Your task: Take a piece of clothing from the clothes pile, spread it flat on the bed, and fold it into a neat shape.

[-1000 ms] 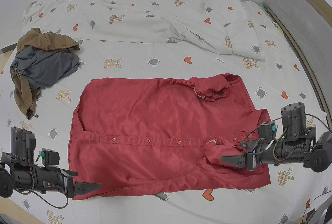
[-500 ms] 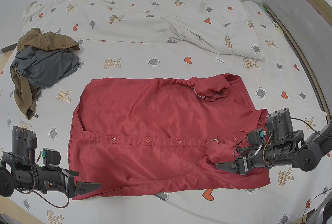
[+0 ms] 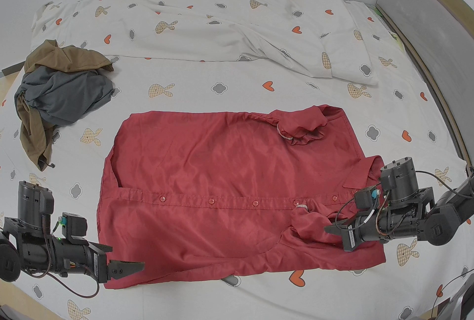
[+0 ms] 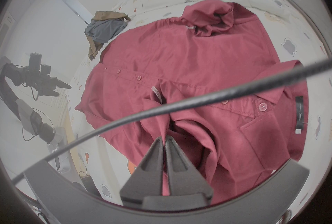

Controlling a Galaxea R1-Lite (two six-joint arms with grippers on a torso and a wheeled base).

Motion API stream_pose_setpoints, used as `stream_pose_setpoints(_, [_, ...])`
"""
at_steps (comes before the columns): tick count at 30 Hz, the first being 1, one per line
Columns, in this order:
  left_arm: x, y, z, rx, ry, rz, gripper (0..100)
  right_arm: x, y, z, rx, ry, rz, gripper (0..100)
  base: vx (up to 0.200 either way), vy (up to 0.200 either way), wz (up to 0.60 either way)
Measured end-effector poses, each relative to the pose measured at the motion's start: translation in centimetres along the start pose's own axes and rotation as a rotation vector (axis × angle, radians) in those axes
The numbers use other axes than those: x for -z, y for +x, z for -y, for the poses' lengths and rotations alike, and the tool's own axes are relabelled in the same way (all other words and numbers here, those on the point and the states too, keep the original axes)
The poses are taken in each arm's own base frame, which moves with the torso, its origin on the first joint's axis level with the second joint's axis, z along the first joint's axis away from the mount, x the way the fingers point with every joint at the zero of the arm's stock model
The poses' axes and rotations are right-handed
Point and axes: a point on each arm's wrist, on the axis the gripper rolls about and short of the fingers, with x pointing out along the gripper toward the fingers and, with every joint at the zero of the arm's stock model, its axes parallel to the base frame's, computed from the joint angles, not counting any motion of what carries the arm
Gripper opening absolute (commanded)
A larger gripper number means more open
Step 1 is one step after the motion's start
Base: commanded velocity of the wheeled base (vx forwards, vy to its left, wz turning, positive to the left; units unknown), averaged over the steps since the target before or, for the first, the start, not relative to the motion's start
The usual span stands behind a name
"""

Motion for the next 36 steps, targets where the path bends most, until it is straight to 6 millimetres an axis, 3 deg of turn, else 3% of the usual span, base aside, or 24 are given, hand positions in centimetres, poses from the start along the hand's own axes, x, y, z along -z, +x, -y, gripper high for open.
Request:
stream_pose_setpoints(9, [0.1,0.3,0.7,-0.112,0.049,-0.011,100,-0.8,-4.3,-0.5,0.007,0.003,0.098,0,0.000,0.000,0.00])
stream_pose_setpoints(18, [0.2,2.1,3.1,-0.328,0.271,-0.067,100,-2.1,-9.2,-1.5,0.002,-0.010,0.240,0,0.000,0.000,0.00])
stream_pose_setpoints(27, [0.5,5.0,4.9,-0.444,0.466,-0.107,100,-3.2,-11.0,-2.1,-0.017,0.009,0.321,0,0.000,0.000,0.00])
stream_pose_setpoints(36, [1.1,7.5,4.7,-0.443,0.508,-0.155,100,-2.8,-12.2,-2.5,-0.023,0.006,0.350,0,0.000,0.000,0.00])
